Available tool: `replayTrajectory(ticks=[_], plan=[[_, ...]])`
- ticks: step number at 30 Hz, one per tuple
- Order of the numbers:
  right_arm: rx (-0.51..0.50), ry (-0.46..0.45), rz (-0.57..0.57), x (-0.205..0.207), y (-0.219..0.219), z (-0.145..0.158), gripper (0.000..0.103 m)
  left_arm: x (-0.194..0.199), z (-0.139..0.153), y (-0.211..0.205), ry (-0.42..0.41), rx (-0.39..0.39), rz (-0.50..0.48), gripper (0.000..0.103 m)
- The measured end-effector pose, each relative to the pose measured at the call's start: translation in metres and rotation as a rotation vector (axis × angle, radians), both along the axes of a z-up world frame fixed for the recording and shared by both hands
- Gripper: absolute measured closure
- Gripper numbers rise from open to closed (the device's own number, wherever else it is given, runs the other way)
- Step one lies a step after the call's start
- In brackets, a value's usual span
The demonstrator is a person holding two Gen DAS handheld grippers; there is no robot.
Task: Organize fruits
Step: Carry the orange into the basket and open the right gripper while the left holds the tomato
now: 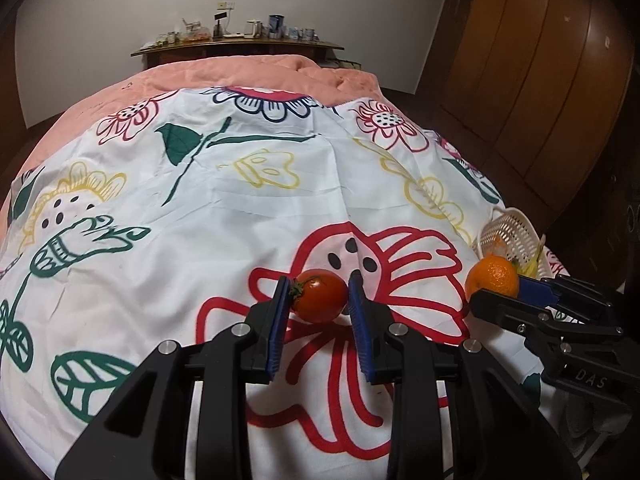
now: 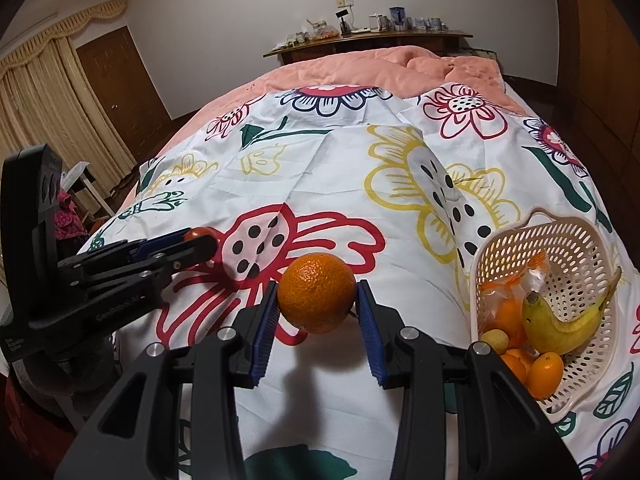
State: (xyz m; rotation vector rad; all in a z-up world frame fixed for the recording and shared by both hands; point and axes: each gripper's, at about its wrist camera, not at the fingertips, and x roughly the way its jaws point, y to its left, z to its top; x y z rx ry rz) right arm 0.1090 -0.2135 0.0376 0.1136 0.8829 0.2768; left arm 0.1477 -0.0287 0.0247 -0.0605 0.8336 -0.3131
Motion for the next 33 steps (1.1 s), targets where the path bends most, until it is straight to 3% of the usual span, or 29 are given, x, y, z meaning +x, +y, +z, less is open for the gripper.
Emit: replayTrajectory(ticks=[12, 22, 33], plan=[[0.024, -0.024, -0.059, -0.007, -0.025, 0.01, 0.064, -0.011, 0.007, 0.007, -0.007, -0.006, 0.018, 0.073], [0.033, -0.049, -0.238, -0.012, -0.1, 0.02, 0.064, -0.02, 0.015, -0.012, -0.021, 0.003, -0.021, 0.073], [0.073, -0.008, -0.427, -0.012, -0.175, 0.003, 0.064, -0.024, 0.02, -0.026, -0.028, 0.012, -0.047, 0.073]])
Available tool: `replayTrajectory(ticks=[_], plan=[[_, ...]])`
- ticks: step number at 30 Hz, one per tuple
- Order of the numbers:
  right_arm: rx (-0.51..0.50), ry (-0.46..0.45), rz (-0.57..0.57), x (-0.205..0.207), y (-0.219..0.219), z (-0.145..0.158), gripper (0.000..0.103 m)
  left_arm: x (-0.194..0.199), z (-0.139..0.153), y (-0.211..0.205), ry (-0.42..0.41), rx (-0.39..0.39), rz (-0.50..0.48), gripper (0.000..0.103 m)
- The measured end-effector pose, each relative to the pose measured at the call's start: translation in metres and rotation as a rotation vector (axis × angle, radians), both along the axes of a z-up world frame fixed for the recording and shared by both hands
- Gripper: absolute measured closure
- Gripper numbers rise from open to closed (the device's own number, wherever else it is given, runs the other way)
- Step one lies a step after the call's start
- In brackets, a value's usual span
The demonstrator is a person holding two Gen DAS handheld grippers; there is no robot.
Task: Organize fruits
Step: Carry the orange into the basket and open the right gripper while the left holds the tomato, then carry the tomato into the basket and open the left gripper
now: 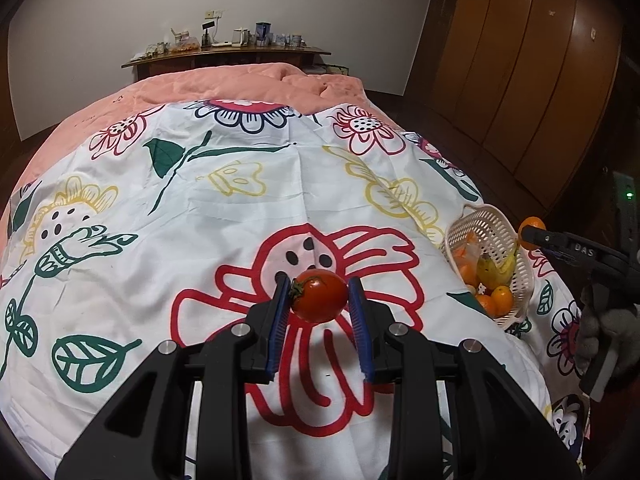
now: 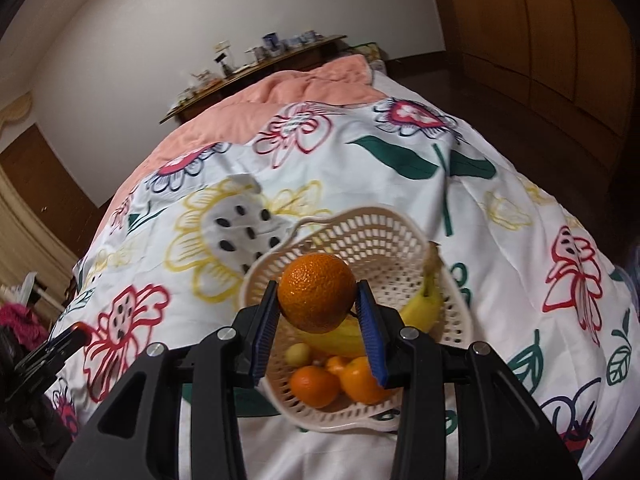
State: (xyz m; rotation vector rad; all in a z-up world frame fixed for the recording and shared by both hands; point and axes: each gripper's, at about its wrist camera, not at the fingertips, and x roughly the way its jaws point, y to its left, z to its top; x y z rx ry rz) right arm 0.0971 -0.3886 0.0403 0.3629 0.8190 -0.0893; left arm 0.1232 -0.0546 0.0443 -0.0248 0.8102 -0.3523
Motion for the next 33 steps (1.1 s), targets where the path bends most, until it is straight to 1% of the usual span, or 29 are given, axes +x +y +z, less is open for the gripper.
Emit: replayTrajectory(ticks=[10, 18, 20, 33], plan=[[0.011, 0.066, -0.046, 0.011, -0.016, -0.029, 0.064, -0.003, 0.003, -0.009, -0.004, 0.005, -0.024, 0.073], [0.012, 0.101, -0.056, 0.018, -0.021, -0.042, 0.063, -0.003, 0.001, -0.012, 0.002, 0.008, -0.029, 0.073], [0.012, 0.104, -0.056, 0.018, -0.02, -0.044, 0.061, -0.003, 0.001, -0.013, 0.002, 0.008, -0.032, 0.073], [0.03, 0.069, -0.07, 0.007, -0.025, -0.033, 0.061, -0.004, 0.003, -0.023, 0.001, 0.02, -0.053, 0.073]])
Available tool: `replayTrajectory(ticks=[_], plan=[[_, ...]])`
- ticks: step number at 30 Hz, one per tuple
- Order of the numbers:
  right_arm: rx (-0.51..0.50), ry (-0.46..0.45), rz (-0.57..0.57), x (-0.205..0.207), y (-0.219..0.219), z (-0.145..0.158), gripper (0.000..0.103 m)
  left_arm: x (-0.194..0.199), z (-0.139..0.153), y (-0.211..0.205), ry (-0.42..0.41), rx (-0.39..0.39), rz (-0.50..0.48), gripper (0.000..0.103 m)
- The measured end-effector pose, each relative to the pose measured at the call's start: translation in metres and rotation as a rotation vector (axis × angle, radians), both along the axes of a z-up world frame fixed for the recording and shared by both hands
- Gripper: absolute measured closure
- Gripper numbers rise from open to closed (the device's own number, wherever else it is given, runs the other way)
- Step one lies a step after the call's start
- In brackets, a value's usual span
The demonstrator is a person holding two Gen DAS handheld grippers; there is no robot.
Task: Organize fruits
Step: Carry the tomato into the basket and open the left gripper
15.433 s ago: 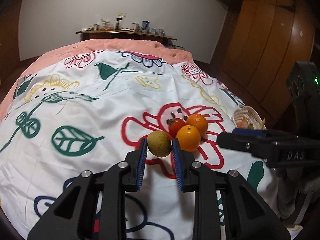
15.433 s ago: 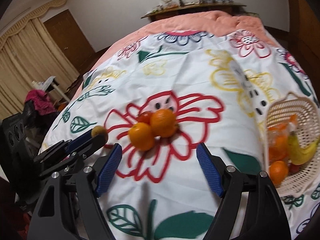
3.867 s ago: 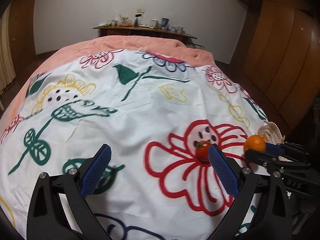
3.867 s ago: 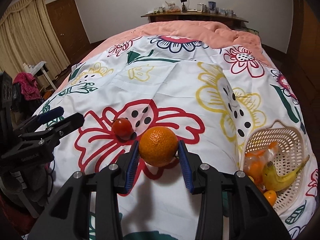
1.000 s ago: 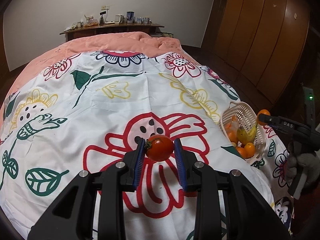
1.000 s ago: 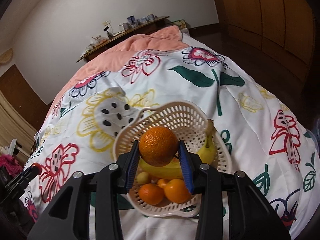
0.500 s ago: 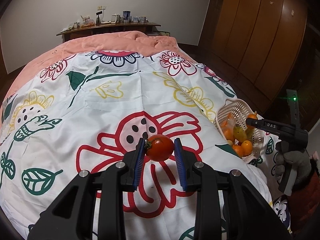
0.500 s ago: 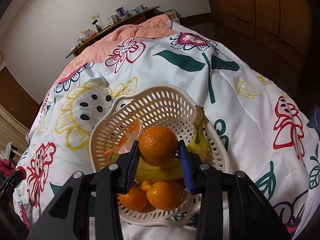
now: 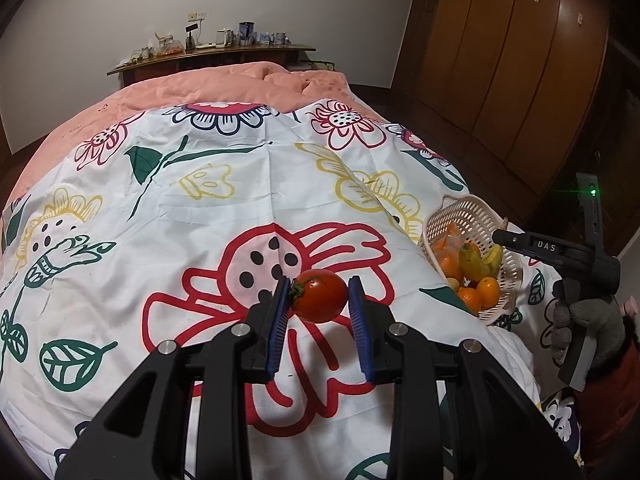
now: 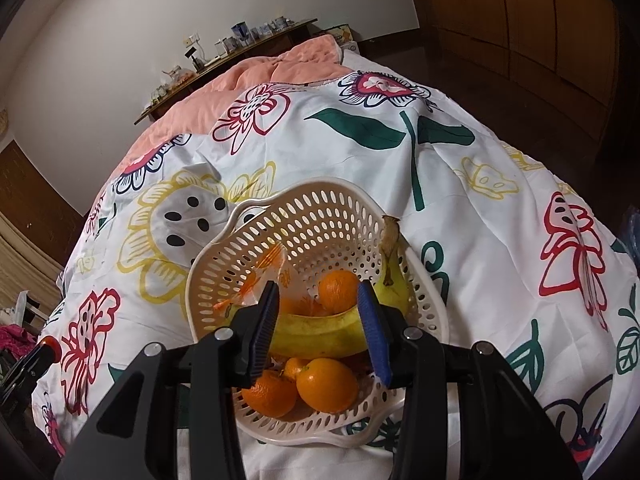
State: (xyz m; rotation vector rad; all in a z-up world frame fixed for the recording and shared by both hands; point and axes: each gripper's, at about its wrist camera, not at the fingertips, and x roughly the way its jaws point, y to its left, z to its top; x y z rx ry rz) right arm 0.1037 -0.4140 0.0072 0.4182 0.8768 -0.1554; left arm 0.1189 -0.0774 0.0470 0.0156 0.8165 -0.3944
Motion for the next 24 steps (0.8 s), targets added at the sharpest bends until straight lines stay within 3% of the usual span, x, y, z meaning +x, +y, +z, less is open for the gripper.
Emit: replayTrajectory(ticks=[13, 24], plan=[[-0.011, -0.057, -0.013, -0.023, -0.011, 0.013, 0.061, 0.0, 0.009, -0.041, -0.014, 0.045, -0.071, 0.073], [-0.034, -0.059, -0.029, -0.034, -0.023, 0.008, 0.061, 0.01, 0.016, -0.093, -0.028, 0.088, -0.149, 0.073]])
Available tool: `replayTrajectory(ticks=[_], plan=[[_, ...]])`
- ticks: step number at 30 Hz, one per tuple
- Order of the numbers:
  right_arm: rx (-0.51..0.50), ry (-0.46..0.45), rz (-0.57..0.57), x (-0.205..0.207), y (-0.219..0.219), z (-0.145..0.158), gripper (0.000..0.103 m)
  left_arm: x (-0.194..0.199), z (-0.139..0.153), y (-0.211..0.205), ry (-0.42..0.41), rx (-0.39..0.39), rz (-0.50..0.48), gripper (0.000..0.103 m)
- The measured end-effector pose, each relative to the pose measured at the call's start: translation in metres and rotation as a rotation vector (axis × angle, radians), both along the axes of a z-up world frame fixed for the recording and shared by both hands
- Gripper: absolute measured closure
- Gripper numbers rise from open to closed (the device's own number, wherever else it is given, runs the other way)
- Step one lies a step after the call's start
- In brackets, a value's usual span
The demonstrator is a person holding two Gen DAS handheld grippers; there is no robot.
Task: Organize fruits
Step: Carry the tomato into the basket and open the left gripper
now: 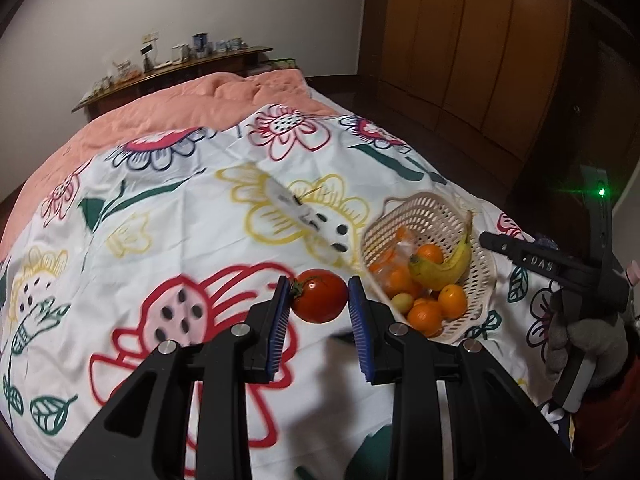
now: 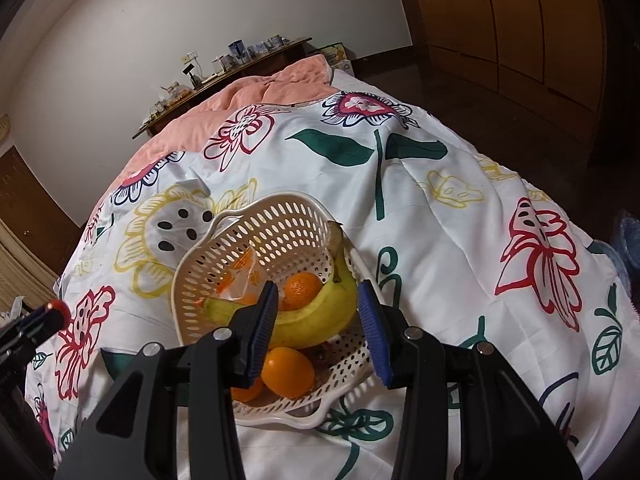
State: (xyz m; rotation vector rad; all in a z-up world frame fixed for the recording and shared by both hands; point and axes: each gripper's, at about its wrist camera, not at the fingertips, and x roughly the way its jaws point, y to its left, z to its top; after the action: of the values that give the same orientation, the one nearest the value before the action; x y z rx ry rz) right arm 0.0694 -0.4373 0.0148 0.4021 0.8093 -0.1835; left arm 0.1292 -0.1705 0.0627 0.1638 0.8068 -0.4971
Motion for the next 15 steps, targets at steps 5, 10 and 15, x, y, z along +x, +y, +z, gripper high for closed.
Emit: replayTrajectory(ticks=[5, 10, 15], plan=[[0.012, -0.003, -0.005, -0.002, -0.005, -0.004, 0.061, 0.01, -0.001, -0.023, 0.022, -0.018, -0.034, 0.073], [0.012, -0.009, -0.011, -0.003, -0.008, -0.005, 0.061, 0.021, -0.004, -0.046, 0.047, -0.033, -0.067, 0.073], [0.007, -0.016, -0.015, -0.005, -0.008, -0.005, 0.06, 0.034, -0.009, -0.069, 0.064, -0.043, -0.092, 0.073]])
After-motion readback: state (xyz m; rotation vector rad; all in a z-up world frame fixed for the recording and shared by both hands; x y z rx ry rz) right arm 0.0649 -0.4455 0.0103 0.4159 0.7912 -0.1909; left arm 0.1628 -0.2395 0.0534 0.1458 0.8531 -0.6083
